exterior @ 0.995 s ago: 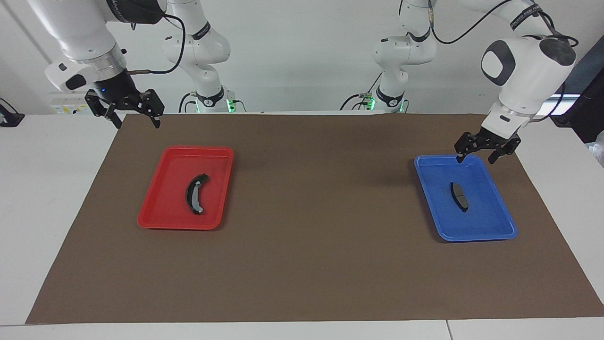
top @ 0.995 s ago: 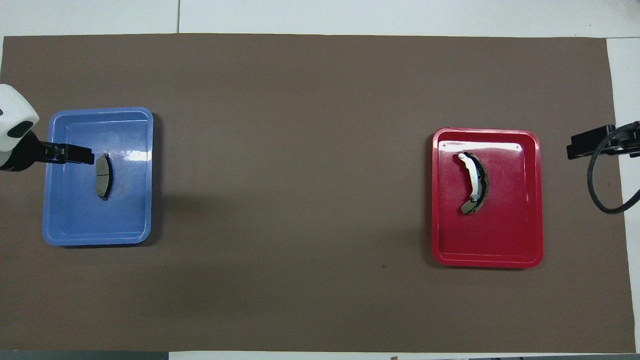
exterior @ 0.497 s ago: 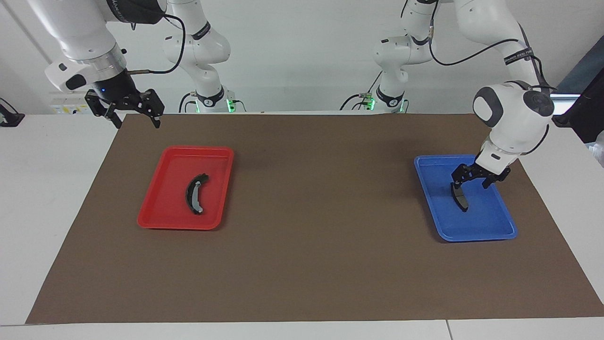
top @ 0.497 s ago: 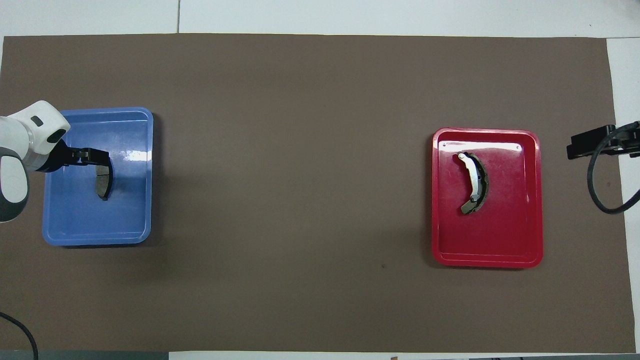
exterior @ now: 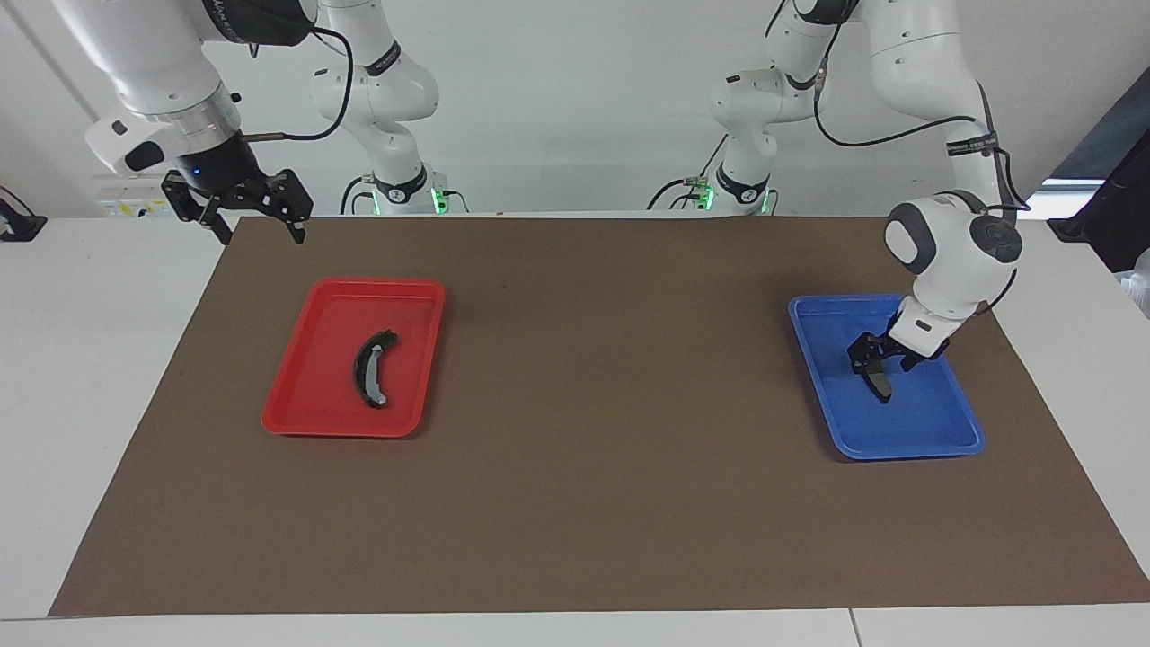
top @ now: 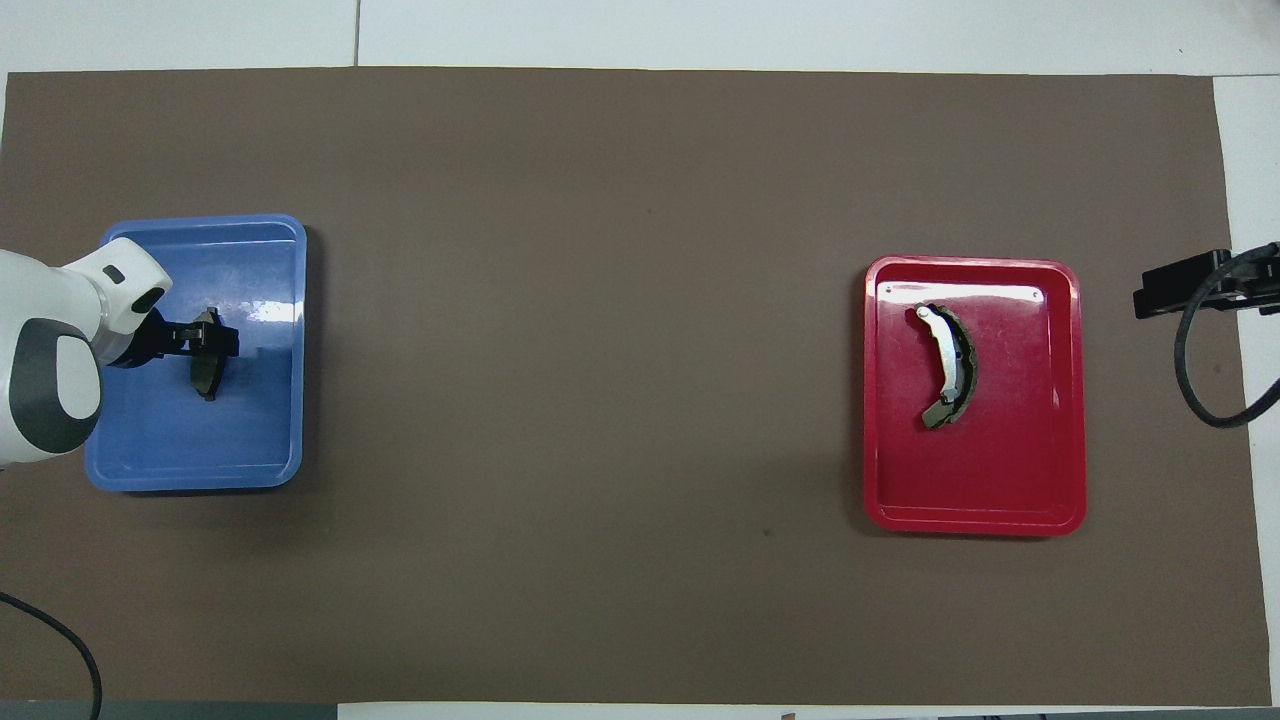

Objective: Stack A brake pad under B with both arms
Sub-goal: 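Reach into the blue tray and grasp the dark brake pad with the left gripper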

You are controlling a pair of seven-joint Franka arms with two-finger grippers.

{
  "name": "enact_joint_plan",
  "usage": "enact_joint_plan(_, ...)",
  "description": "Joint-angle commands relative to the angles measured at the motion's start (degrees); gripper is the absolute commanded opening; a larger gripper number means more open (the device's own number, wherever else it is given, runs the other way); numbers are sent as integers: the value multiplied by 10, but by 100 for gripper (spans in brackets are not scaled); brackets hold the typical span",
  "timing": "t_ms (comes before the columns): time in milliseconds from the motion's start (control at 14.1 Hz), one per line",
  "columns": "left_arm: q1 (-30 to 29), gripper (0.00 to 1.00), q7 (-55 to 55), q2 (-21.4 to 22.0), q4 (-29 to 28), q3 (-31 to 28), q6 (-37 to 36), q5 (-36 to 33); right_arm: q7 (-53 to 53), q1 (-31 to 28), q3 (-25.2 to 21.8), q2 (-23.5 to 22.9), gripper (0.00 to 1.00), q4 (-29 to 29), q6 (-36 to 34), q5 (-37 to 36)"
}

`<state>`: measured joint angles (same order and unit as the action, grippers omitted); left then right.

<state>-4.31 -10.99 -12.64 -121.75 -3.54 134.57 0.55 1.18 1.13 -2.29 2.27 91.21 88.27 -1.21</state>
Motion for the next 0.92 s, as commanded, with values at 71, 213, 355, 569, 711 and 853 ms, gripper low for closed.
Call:
enact_joint_plan(71,-12,91,-3,-3,-21,2,30,-6,-6,-3,3,11,100,13,3,7)
enact_joint_plan(213,-11,81,-3,-1,-29,2,32,-6,-6,-3,3,11,100,13,3,7)
enact_joint_plan(355,-10,64,1,-1,-29,2,31,-6,-7,-3,3,11,100,12,3,7)
enact_joint_plan(569,-5,19,2,1,-26,3,31,-6,-6,-3,3,11,100,12,3,7)
enact_joint_plan(711,-4,3,-3,9,-22,3,27,-6,-6,-3,3,11,100,12,3,7)
enact_joint_plan(853,-4,1,-3,27,-20,4,24,-6,-6,-3,3,11,100,13,3,7)
